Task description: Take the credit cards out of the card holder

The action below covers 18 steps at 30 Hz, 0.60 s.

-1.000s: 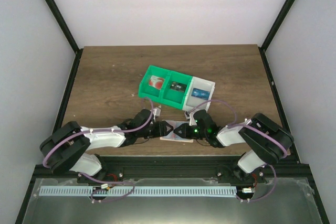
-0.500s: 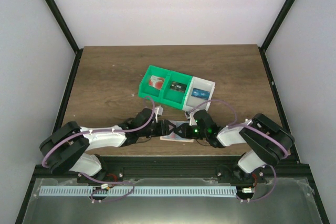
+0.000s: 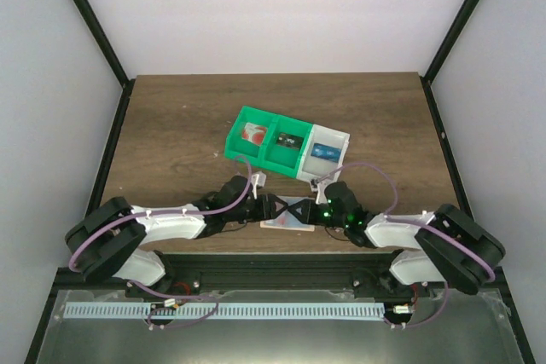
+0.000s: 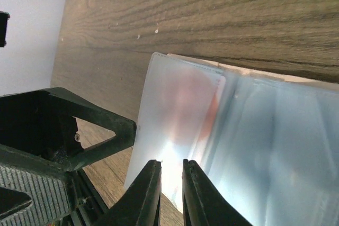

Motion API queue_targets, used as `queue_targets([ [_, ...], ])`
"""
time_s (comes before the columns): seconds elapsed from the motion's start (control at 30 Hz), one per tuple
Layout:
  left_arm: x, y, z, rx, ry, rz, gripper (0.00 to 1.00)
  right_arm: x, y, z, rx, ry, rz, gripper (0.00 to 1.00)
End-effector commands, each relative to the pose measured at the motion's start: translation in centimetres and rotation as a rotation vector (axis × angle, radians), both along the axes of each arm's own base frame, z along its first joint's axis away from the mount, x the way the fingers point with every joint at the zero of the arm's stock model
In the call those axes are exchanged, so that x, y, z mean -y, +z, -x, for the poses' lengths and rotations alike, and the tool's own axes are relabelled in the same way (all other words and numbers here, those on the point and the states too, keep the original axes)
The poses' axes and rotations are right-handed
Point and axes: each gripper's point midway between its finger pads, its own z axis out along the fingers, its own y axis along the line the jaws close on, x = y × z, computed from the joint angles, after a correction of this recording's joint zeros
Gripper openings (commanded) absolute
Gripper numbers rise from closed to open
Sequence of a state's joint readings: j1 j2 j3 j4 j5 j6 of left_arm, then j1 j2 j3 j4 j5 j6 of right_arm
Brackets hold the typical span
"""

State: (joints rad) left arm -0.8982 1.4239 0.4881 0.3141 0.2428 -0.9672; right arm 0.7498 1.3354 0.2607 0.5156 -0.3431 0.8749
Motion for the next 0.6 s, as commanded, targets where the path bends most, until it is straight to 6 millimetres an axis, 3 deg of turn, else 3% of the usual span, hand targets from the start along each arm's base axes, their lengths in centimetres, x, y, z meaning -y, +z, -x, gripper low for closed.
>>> queue_targets([
  [0.0, 1.5, 1.9, -0.2, 0.023, -0.020, 0.070, 0.66, 1.3, 0.1, -0.3, 0.030, -0.067, 0.029, 0.14],
  [0.17, 1.9, 1.7, 0.1, 0.015, -0.028, 0.067, 0.66, 2.8, 1.2, -0.6, 0.079, -0.141, 0.032, 0.14],
  [0.37, 0.1, -0.7, -0.2, 0.013, 0.022, -0.046, 0.66, 4.1, 2.6, -0.8, 0.130, -0.193, 0.021, 0.15],
  [0.57, -0.3, -1.4, -0.5, 0.020, 0.027, -0.109, 0.66, 4.5, 3.3, -0.8, 0.152, -0.210, 0.010, 0.15],
])
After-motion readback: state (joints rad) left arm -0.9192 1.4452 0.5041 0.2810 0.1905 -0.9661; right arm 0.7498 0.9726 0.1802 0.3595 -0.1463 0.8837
